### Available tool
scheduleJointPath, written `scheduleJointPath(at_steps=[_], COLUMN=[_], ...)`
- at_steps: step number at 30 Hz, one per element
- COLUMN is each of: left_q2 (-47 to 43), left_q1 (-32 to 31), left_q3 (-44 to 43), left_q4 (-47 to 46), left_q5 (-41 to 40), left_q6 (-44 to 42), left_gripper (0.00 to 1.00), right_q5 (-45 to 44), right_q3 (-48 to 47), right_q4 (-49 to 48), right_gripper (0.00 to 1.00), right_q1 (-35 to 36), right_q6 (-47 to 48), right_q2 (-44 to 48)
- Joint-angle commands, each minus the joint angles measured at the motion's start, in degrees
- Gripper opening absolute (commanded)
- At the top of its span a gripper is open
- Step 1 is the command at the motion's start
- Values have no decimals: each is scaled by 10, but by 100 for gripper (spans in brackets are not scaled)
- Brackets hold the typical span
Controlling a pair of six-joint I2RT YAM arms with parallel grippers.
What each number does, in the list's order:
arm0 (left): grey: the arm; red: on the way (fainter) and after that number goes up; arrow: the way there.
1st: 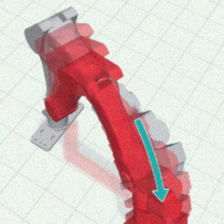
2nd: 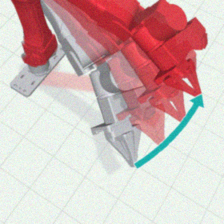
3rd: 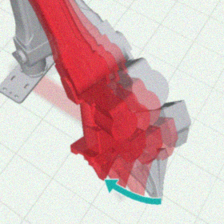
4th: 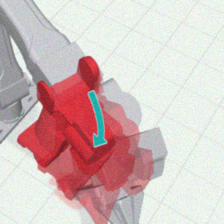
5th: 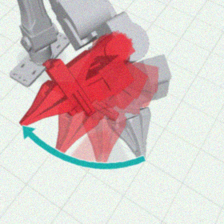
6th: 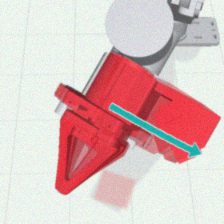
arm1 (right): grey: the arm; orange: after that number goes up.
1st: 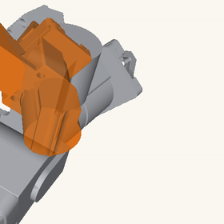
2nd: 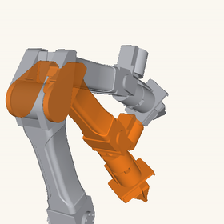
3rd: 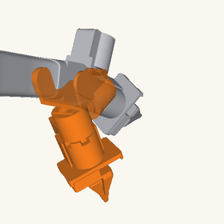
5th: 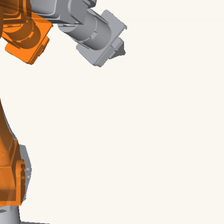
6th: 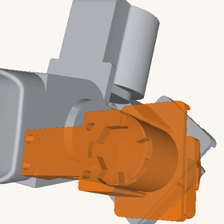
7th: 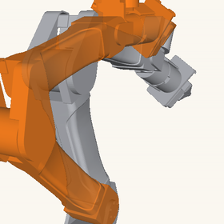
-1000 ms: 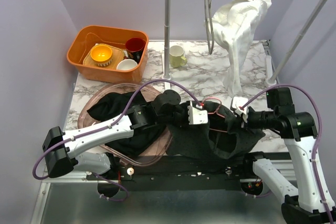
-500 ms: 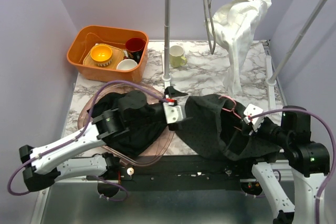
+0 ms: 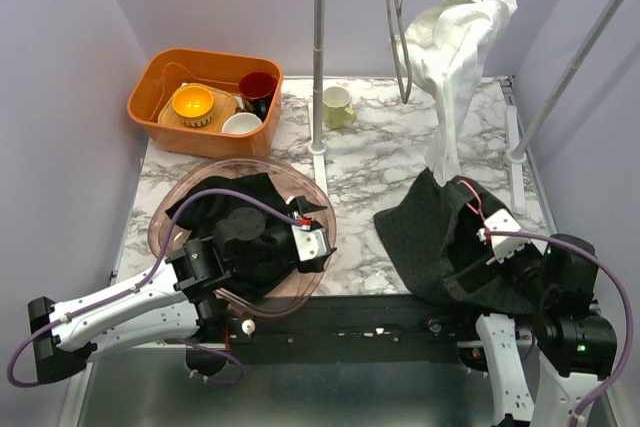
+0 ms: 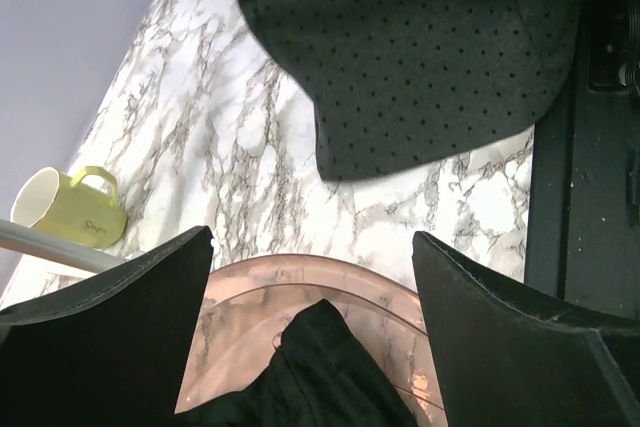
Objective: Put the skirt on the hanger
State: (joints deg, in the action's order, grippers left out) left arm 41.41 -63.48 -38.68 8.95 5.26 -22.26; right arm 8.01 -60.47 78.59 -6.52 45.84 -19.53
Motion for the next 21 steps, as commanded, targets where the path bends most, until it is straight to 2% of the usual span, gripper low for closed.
scheduleJointPath(at_steps=[1, 6, 10, 14, 21], left_q2=[-12, -28, -48, -59, -64], left_q1=[1, 1, 1, 2, 1], left_q3=[-10, -3, 4, 4, 1], left_q4=[-12, -5, -9, -10, -10], left_q5=[-15, -7, 5, 5, 0], left_q6=[11, 12, 19, 23, 29], left_gripper=[94, 94, 94, 94, 94], right_q5=[-133, -161, -151, -141, -102], right_q3=[22, 21, -10, -58, -202], right_q4=[-32, -80, -133, -181, -256], right_gripper=[1, 1, 1, 1, 1], right_q1=[-13, -24, -27, -36, -55], right_q6=[-40, -83, -119, -155, -231], right_q2=[22, -11, -61, -140, -299])
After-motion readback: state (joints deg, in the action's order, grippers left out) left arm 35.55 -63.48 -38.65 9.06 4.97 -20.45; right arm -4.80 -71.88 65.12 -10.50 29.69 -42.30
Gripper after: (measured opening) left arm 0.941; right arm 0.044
